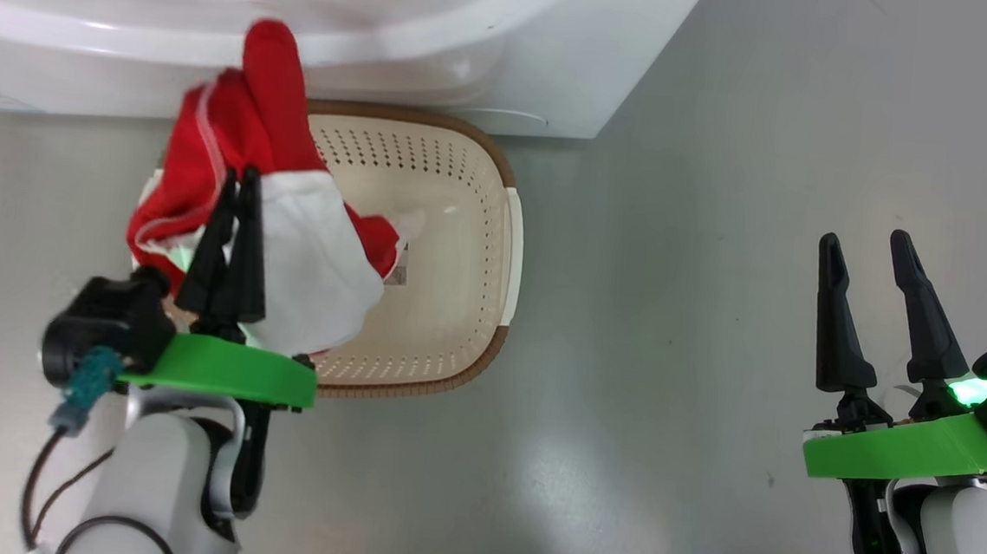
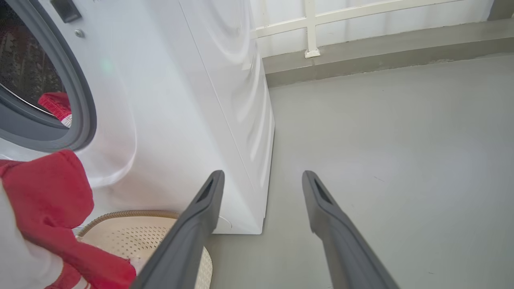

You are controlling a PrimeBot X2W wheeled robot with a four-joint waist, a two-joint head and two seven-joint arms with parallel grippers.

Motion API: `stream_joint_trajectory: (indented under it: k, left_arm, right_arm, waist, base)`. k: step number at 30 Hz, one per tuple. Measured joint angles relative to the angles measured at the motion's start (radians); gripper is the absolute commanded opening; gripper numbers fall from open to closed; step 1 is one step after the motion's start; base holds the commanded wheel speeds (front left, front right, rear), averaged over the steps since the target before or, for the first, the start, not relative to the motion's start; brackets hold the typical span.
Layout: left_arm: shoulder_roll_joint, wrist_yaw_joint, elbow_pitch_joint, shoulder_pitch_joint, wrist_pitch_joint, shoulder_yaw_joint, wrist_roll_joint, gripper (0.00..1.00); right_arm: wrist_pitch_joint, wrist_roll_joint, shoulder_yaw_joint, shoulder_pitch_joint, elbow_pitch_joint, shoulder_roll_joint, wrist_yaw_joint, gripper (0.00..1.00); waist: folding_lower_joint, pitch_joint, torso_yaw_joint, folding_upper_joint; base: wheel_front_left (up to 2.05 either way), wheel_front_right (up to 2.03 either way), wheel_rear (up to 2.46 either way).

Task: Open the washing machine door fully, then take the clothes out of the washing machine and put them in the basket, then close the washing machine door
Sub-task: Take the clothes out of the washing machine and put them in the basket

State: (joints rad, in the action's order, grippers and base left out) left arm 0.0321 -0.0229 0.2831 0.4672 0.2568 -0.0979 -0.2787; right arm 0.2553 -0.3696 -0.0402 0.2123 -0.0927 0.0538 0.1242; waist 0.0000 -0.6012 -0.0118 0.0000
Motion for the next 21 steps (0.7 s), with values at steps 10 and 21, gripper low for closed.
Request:
stream_joint_trajectory:
  k: [10, 21]
  left_arm:
    - [-0.001, 0.021, 0.298, 0.135, 0.000, -0.009, 0.019, 0.00]
    - [-0.002, 0.051, 0.594, 0.320, 0.000, 0.004, 0.087, 0.00]
  right_arm:
    - [0.000, 0.000, -0.002, 0.038, 0.016, -0.001, 0.000, 1.00]
    - [0.000, -0.008, 0.001, 0.090, 0.030, -0.001, 0.000, 1.00]
  waist:
    - [0.0000, -0.078, -0.026, 0.0000]
    - [0.0000, -0.172, -0.061, 0.0000]
  base:
    - [0.00, 0.00, 0.00]
    - [0.00, 0.00, 0.00]
